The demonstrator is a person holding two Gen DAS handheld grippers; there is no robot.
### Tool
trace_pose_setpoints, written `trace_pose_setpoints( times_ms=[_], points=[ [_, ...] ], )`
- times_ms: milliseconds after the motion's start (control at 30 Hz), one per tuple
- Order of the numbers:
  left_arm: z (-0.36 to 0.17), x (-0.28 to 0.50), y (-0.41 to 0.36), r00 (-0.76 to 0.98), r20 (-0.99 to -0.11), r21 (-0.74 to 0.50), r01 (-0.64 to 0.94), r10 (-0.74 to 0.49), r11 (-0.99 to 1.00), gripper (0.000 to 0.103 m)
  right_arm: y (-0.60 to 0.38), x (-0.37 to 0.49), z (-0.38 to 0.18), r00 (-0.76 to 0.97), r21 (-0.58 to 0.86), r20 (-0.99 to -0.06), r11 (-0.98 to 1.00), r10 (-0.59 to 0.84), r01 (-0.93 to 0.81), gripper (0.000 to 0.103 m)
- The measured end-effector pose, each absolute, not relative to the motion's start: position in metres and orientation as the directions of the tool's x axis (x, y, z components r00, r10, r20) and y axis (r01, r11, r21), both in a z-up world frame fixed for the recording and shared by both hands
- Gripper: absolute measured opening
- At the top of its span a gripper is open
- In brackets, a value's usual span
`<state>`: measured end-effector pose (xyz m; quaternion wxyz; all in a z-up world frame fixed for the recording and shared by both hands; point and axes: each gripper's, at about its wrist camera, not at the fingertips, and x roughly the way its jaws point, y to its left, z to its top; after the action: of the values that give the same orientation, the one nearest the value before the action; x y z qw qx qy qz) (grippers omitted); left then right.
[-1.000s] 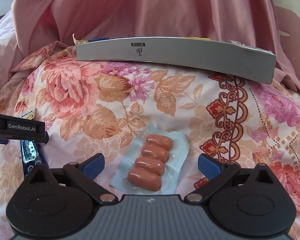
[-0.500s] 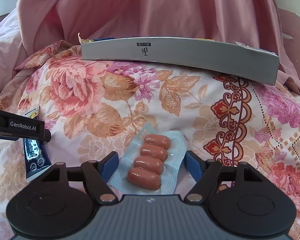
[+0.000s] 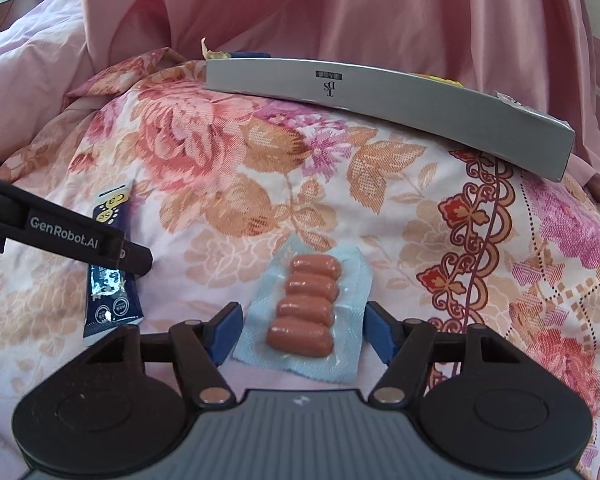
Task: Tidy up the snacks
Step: 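Lower the left gripper onto the blue Ca-Se stick while the right approaches the sausage pack, then close the left gripper on the blue stick while the right closes on the sausage pack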
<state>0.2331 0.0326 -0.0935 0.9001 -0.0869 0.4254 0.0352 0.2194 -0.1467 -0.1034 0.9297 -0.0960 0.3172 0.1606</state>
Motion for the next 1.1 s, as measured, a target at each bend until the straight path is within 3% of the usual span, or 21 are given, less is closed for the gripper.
trace_pose_setpoints(
  times_ms=[100, 233, 367, 567, 833, 900, 1000, 1100],
  points=[
    [-0.095, 0.232, 0.034, 0.631, -0.775, -0.117, -0.192, 0.031, 0.974, 0.069, -0.146, 0.218, -0.105, 0.753, -0.094, -0.62, 0.933, 0.22, -0.349, 0.082],
    [-0.095, 0.234, 0.037, 0.624, -0.779, -0.094, -0.227, 0.071, 0.969, 0.064, -0.147, 0.222, -0.109, 0.758, -0.081, -0.614, 0.938, 0.219, -0.337, 0.083],
    [-0.093, 0.234, 0.037, 0.621, -0.782, -0.104, -0.204, 0.046, 0.973, 0.054, -0.148, 0.221, -0.109, 0.758, -0.062, -0.606, 0.936, 0.242, -0.347, 0.068],
    [-0.091, 0.228, 0.031, 0.618, -0.785, -0.121, -0.089, -0.04, 0.989, 0.049, -0.147, 0.211, -0.103, 0.739, -0.083, -0.62, 0.915, 0.263, -0.395, 0.067],
    [-0.086, 0.203, 0.001, 0.556, -0.804, -0.168, 0.122, -0.208, 0.978, 0.049, -0.145, 0.179, -0.096, 0.693, -0.185, -0.676, 0.852, 0.251, -0.489, 0.068],
    [-0.086, 0.197, -0.002, 0.556, -0.809, -0.147, 0.124, -0.191, 0.981, 0.051, -0.147, 0.168, -0.096, 0.698, -0.217, -0.676, 0.841, 0.236, -0.495, 0.072],
    [-0.087, 0.197, 0.003, 0.557, -0.818, -0.121, 0.073, -0.141, 0.99, 0.063, -0.149, 0.162, -0.096, 0.718, -0.258, -0.666, 0.84, 0.203, -0.478, 0.083],
    [-0.088, 0.2, 0.008, 0.555, -0.822, -0.129, 0.041, -0.13, 0.991, 0.064, -0.152, 0.166, -0.098, 0.716, -0.227, -0.668, 0.86, 0.204, -0.457, 0.086]
  ],
)
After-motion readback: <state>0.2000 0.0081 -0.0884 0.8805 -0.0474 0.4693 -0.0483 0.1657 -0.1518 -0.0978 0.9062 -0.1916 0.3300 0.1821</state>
